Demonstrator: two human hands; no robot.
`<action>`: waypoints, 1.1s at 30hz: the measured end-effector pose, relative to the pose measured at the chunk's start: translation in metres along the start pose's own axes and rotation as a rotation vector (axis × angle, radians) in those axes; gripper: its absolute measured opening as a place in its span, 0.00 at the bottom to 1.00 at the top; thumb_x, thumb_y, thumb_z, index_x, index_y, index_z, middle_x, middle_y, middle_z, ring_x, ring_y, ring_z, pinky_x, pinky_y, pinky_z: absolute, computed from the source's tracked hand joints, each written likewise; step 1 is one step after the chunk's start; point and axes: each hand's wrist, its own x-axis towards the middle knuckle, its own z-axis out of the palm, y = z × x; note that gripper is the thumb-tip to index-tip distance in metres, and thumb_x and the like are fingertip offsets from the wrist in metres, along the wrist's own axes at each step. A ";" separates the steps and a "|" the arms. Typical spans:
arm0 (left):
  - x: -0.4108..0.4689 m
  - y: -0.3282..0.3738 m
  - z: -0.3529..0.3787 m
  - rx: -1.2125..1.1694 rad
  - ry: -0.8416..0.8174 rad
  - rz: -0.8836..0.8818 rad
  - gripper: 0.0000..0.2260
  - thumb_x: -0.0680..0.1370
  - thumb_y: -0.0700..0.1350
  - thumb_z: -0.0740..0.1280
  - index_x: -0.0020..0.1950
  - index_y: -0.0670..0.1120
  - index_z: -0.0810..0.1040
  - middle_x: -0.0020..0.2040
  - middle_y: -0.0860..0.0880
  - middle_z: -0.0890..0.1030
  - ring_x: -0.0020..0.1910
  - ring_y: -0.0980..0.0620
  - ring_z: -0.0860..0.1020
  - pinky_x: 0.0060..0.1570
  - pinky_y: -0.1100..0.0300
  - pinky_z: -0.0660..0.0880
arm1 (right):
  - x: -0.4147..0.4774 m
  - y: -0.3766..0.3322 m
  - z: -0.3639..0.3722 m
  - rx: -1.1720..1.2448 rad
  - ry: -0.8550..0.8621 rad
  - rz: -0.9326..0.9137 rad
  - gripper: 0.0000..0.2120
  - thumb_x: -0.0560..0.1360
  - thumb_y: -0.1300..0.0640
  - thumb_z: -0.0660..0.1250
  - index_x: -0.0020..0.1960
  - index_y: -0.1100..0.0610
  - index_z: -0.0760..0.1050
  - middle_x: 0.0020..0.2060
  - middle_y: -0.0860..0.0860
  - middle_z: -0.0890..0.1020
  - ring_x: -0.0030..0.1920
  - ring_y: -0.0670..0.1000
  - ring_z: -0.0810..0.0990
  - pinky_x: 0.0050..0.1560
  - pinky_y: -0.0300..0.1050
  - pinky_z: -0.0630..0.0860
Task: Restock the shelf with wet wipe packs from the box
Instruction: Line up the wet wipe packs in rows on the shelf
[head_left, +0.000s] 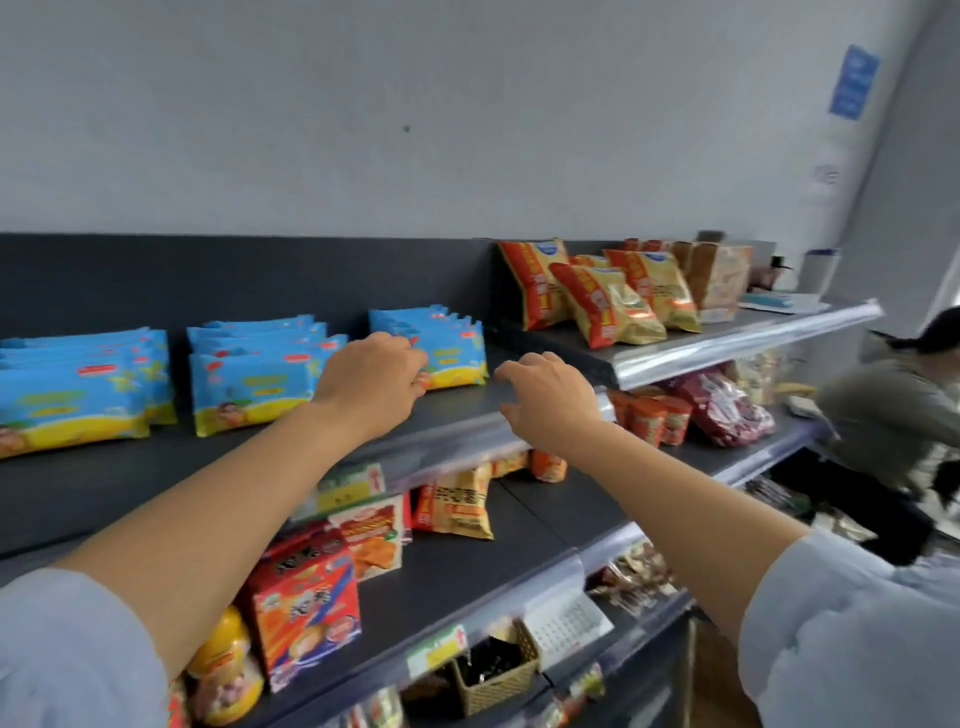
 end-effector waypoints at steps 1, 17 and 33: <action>0.002 0.020 0.003 -0.005 -0.006 0.025 0.14 0.79 0.52 0.63 0.61 0.48 0.76 0.56 0.49 0.78 0.59 0.47 0.73 0.50 0.51 0.74 | -0.014 0.017 -0.002 -0.007 -0.003 0.020 0.18 0.77 0.52 0.64 0.66 0.52 0.70 0.59 0.53 0.75 0.62 0.55 0.70 0.57 0.49 0.71; -0.001 0.298 0.087 -0.189 -0.208 0.329 0.15 0.80 0.52 0.61 0.64 0.49 0.73 0.60 0.49 0.76 0.62 0.47 0.71 0.56 0.52 0.73 | -0.222 0.225 0.023 -0.098 -0.215 0.378 0.14 0.76 0.54 0.64 0.61 0.53 0.73 0.56 0.53 0.77 0.59 0.56 0.73 0.52 0.50 0.74; 0.017 0.458 0.252 -0.284 -0.503 0.562 0.12 0.80 0.51 0.61 0.61 0.49 0.74 0.58 0.50 0.76 0.61 0.48 0.72 0.57 0.53 0.74 | -0.296 0.349 0.156 -0.014 -0.501 0.603 0.17 0.77 0.51 0.64 0.64 0.53 0.72 0.58 0.53 0.77 0.60 0.56 0.72 0.56 0.50 0.72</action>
